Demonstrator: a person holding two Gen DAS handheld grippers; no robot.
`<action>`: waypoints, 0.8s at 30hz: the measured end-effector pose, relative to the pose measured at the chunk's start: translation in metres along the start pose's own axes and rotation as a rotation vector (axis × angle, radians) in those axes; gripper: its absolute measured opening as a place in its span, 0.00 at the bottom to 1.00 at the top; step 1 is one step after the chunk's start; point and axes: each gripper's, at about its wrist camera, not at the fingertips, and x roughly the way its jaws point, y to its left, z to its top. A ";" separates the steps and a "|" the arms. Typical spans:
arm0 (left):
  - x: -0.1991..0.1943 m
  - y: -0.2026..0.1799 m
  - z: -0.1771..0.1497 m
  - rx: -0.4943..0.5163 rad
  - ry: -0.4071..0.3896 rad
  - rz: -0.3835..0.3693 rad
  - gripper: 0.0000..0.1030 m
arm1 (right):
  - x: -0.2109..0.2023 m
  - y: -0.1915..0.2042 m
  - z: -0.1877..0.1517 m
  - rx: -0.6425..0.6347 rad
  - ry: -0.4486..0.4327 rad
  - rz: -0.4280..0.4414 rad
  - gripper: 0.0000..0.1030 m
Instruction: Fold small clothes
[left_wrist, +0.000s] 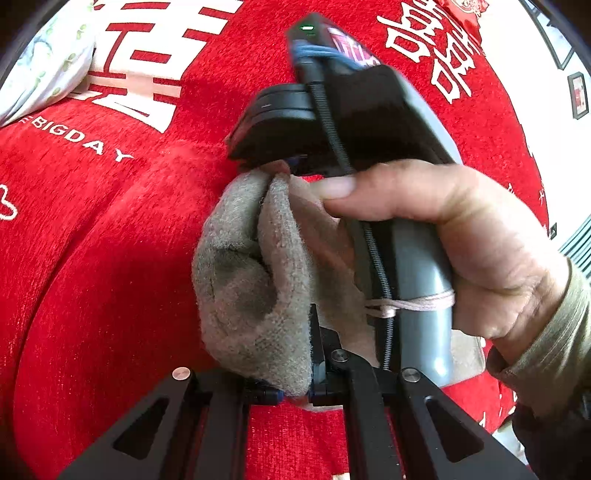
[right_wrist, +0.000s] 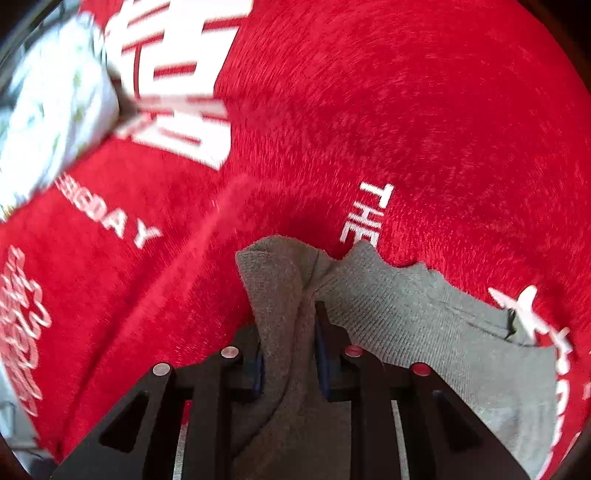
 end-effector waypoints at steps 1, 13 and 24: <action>-0.001 -0.001 0.001 0.003 -0.001 0.004 0.08 | -0.004 -0.005 -0.001 0.018 -0.011 0.019 0.22; -0.002 -0.025 -0.002 0.095 0.001 0.095 0.08 | -0.035 -0.048 0.002 0.136 -0.060 0.143 0.22; 0.005 -0.084 -0.003 0.203 0.020 0.097 0.08 | -0.070 -0.091 -0.006 0.214 -0.099 0.211 0.22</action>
